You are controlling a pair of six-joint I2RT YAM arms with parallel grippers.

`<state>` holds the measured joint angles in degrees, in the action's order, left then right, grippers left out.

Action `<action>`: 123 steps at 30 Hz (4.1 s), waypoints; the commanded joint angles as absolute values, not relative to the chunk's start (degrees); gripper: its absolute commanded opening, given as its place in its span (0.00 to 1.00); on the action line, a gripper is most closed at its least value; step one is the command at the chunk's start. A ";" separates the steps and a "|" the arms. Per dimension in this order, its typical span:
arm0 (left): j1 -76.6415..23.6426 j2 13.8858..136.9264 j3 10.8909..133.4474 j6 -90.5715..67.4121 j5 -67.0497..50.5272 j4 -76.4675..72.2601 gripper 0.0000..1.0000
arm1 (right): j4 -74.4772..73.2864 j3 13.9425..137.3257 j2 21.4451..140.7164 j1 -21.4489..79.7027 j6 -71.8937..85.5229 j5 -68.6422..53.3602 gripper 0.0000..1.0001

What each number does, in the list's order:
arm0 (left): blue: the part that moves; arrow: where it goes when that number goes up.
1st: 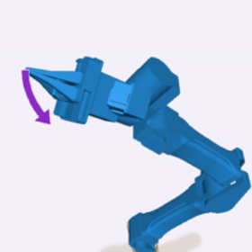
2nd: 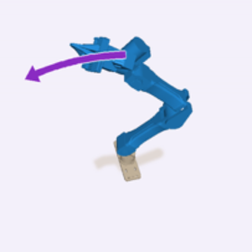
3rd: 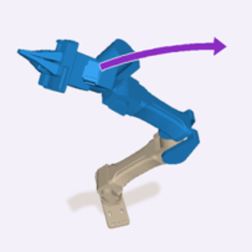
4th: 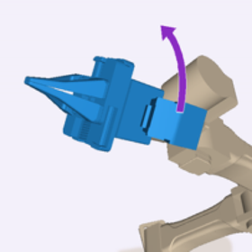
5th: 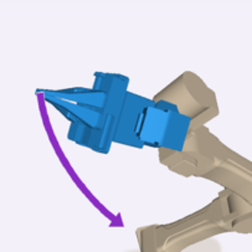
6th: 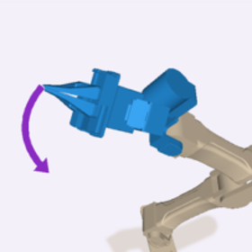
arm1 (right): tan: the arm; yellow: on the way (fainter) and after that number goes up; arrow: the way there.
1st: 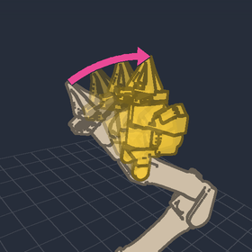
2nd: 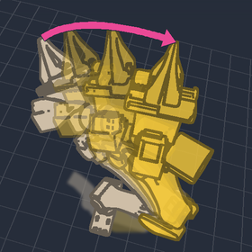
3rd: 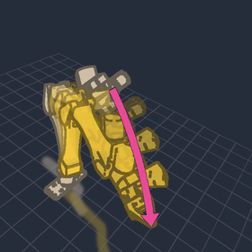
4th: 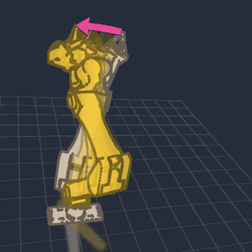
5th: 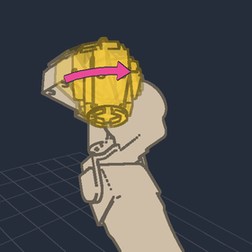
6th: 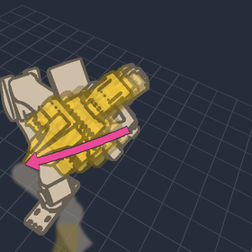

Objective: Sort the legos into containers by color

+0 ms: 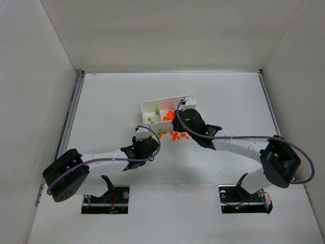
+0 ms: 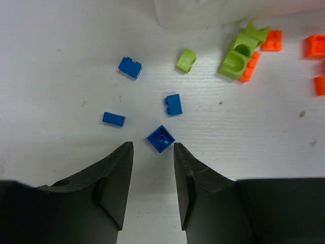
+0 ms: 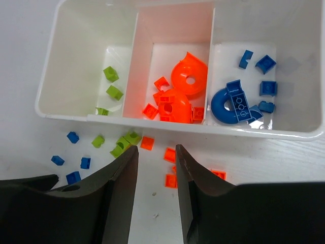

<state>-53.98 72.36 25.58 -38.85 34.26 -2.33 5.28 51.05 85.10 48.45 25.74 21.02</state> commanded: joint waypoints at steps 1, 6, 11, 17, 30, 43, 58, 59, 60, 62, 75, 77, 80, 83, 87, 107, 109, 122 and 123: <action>-53.57 74.70 26.81 -38.67 34.63 -3.51 0.36 | 8.79 50.28 80.78 48.73 26.19 22.67 0.41; -52.51 76.29 27.16 -37.27 34.10 -5.71 0.36 | 8.70 46.85 77.18 48.82 26.72 22.94 0.42; -52.25 77.78 27.51 -36.74 33.13 -6.33 0.27 | 8.79 43.60 74.54 48.82 28.30 22.94 0.42; -53.04 76.03 28.21 -36.04 33.75 -5.19 0.13 | 8.88 40.61 72.51 48.82 28.92 23.11 0.42; -50.85 74.86 46.38 -32.70 22.43 -8.42 0.12 | 7.56 29.10 63.54 48.82 34.00 25.22 0.32; -47.24 105.71 74.25 -32.70 14.50 -15.56 0.15 | 7.91 21.63 58.63 51.02 41.75 26.10 0.33; -49.34 88.45 54.88 -31.37 24.07 -16.26 0.30 | 9.93 22.76 61.25 52.16 39.73 25.40 0.35; -49.87 85.55 51.10 -31.64 25.65 -16.26 0.28 | 10.11 23.11 61.69 52.16 39.55 25.49 0.35; -50.57 82.82 47.85 -32.25 27.14 -15.65 0.27 | 10.11 23.46 62.13 52.16 39.81 25.49 0.35; -51.89 77.81 42.04 -33.57 29.87 -14.16 0.25 | 10.89 24.08 63.36 52.34 39.73 25.31 0.34; -47.59 79.44 31.46 -33.23 32.53 -15.81 0.26 | 11.42 28.74 68.11 56.20 39.63 25.84 0.32; -46.89 81.46 31.64 -31.56 31.56 -17.75 0.26 | 11.51 28.65 69.34 56.90 39.73 26.10 0.32; -46.45 83.75 32.25 -30.59 30.59 -18.81 0.26 | 10.99 28.65 70.14 57.17 40.25 26.19 0.32; -46.27 84.99 32.43 -29.53 31.02 -19.25 0.26 | 11.16 29.09 70.66 57.26 39.82 25.75 0.33; -45.66 86.83 33.04 -29.27 30.41 -19.78 0.27 | 11.51 30.41 71.72 57.70 39.37 25.67 0.34; -47.33 76.83 34.36 -29.79 27.16 -17.14 0.09 | 12.40 36.55 84.28 56.91 38.32 26.46 0.49; -47.50 73.67 34.80 -30.32 27.16 -16.79 0.09 | 11.87 37.96 85.95 56.73 37.53 27.33 0.48; -39.51 80.85 42.80 -31.11 24.00 -23.02 0.11 | 9.67 43.95 93.78 56.38 36.91 28.91 0.46; -38.98 82.08 43.50 -31.11 23.91 -23.11 0.12 | 9.93 43.86 93.95 56.29 37.09 29.18 0.46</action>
<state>-39.90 80.12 40.36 -30.92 25.32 -19.94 9.41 41.95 93.41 56.95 37.30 26.87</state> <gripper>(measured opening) 0.119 0.459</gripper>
